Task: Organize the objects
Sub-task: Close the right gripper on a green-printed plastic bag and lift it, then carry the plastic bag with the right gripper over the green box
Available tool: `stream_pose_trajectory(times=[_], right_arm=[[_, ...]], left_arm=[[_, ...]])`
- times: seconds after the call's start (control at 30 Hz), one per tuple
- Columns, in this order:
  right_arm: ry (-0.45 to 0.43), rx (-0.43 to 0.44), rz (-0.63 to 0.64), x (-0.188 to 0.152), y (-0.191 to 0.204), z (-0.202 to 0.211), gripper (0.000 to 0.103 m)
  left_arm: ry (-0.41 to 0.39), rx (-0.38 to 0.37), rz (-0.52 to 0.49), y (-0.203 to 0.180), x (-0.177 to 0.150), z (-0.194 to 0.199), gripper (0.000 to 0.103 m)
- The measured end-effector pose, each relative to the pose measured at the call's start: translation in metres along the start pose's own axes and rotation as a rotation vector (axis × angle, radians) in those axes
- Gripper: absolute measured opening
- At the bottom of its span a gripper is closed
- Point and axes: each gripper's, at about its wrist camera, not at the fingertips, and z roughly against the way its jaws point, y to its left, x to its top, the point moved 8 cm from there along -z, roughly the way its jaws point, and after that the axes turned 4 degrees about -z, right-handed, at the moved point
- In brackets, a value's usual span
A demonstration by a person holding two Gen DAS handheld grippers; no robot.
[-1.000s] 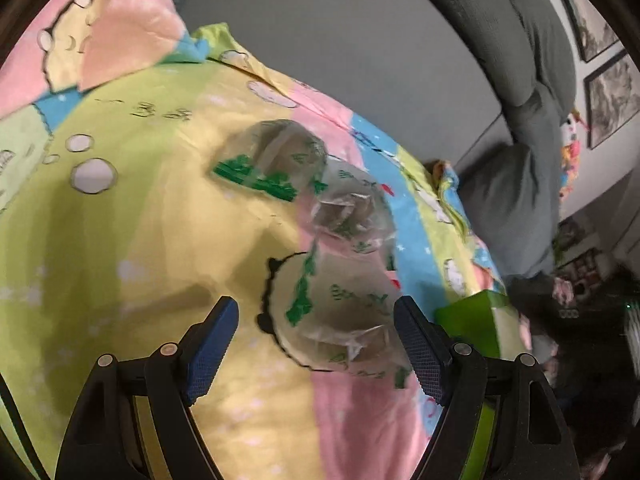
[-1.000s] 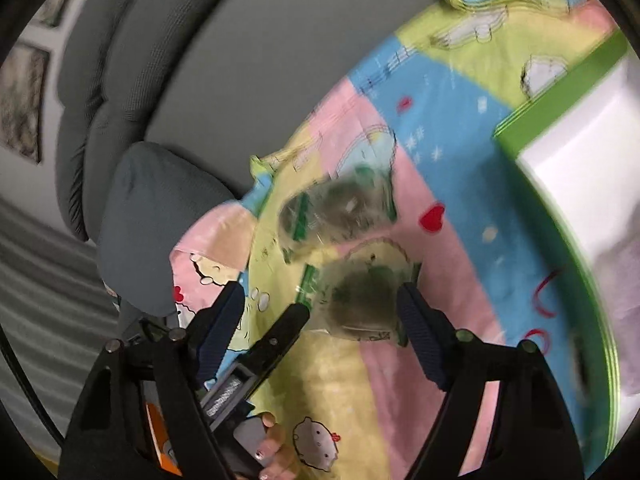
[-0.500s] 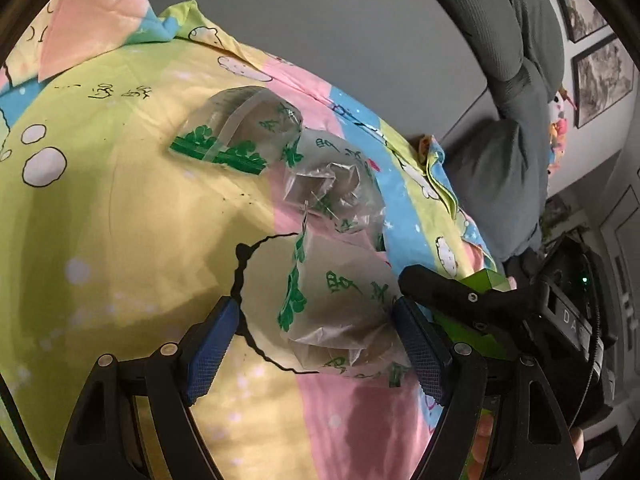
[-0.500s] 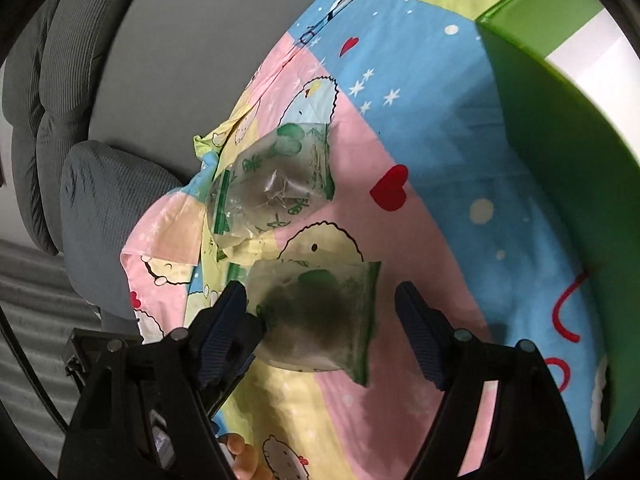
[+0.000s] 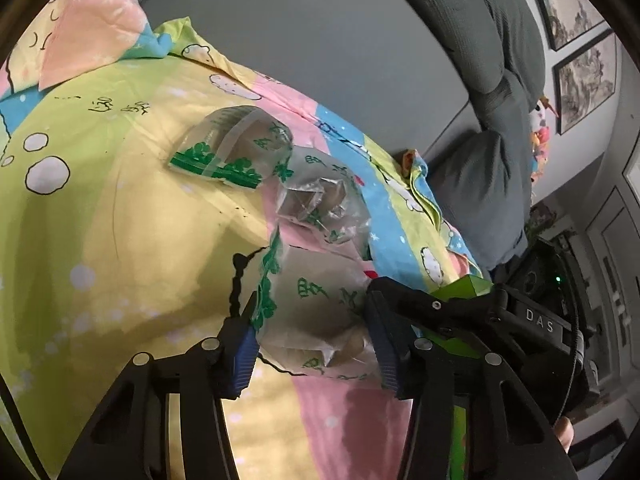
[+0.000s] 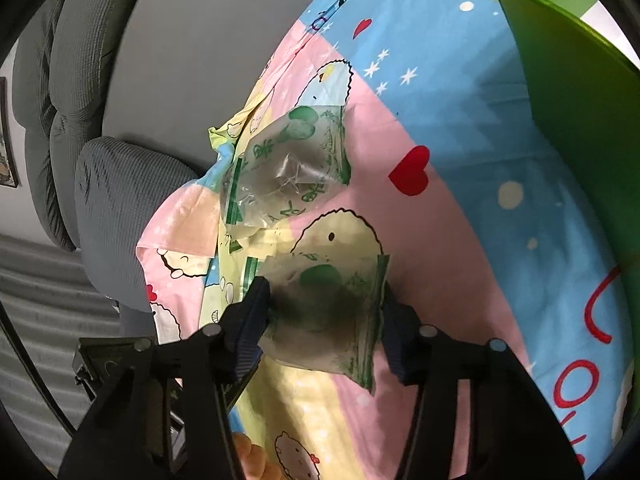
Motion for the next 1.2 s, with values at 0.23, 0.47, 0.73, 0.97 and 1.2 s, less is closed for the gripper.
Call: stream_pose_trajectory(times=[0.23, 0.47, 0.73, 0.97, 1.2], right_arm=[[-0.007, -0.002, 0.023, -0.001, 0.005, 0.004, 0.051], [-0.017, 0.031, 0.067, -0.008, 0.021, 0.017, 0.051], [-0.084, 0.075, 0.131, -0.016, 0.042, 0.052, 0.051], [-0.165, 0.114, 0.143, -0.022, 0.045, 0.091, 0.051], [-0.256, 0.144, 0.190, -0.027, 0.048, 0.135, 0.051]], left_arm=[[-0.016, 0.000, -0.031, -0.009, 0.001, 0.009, 0.051], [-0.075, -0.006, -0.058, -0.024, 0.004, 0.033, 0.051], [-0.139, -0.031, -0.112, -0.054, 0.007, 0.056, 0.051], [-0.170, -0.068, -0.176, -0.087, 0.006, 0.068, 0.051], [-0.196, -0.120, -0.247, -0.124, 0.001, 0.077, 0.051]])
